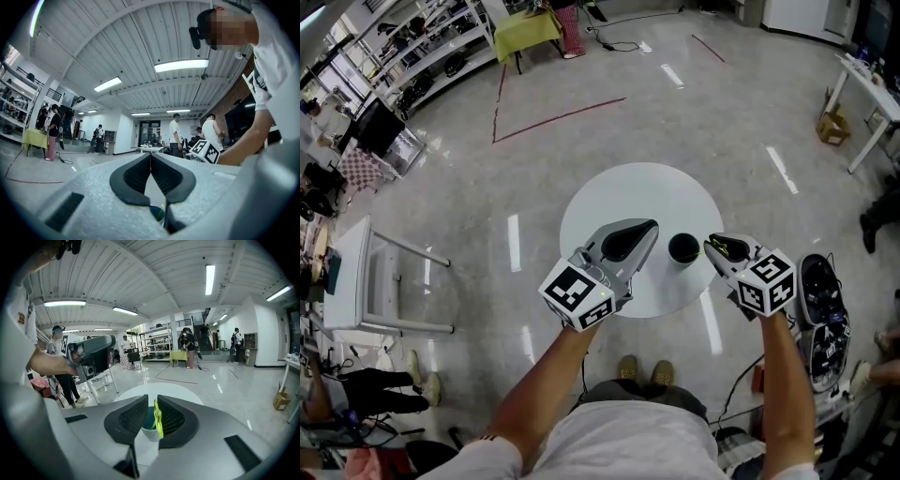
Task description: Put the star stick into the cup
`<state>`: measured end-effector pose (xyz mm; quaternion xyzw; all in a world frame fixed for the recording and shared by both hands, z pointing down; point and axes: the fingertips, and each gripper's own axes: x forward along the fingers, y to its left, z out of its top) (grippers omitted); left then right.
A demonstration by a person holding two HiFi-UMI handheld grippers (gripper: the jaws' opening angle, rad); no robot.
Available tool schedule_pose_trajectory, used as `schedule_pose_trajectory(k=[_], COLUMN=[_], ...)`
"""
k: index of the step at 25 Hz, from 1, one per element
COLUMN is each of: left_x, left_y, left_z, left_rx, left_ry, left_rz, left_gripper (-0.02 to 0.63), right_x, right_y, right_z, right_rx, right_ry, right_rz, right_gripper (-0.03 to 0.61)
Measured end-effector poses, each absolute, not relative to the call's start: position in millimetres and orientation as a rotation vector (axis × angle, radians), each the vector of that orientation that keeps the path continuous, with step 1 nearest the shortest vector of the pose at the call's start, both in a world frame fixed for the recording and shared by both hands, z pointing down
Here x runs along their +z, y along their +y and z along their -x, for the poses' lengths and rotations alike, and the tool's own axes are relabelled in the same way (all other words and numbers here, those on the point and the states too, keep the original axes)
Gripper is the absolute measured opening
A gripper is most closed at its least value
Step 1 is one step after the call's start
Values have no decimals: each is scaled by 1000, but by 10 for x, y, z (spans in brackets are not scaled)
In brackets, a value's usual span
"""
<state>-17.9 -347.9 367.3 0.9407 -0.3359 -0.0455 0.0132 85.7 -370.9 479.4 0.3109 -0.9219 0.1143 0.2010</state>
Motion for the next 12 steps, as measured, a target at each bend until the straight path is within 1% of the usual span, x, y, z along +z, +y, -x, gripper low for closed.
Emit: schedule_pose_trajectory(k=[3,4,6,7,12], left_x=[3685,3687,3681,3675,3669], left_y=[-3481,-3475,-3457,-3450,-3442], left_z=[165,159,158,156,112], left_rx=[-138,-137,-134,-133,-133], left_ry=[-1041,-1039,-1035,-1032,-1021], left_rz=[-2930,-2931,-2932,-2933,-2944], left_gripper=[15,15,15,15,15], right_x=[4775,4770,4748,4730,4613], right_y=[-3724,-3720,-3703,-3698,-3710], right_z=[-886,-892,-897,-903,-975], right_rx=[317,319,321,318,275], right_ry=[-2576,-2577,-2579,-2580,-2596], right_rz=[-879,-877,-875,-877,-904], right_gripper=[28,45,109,124,158])
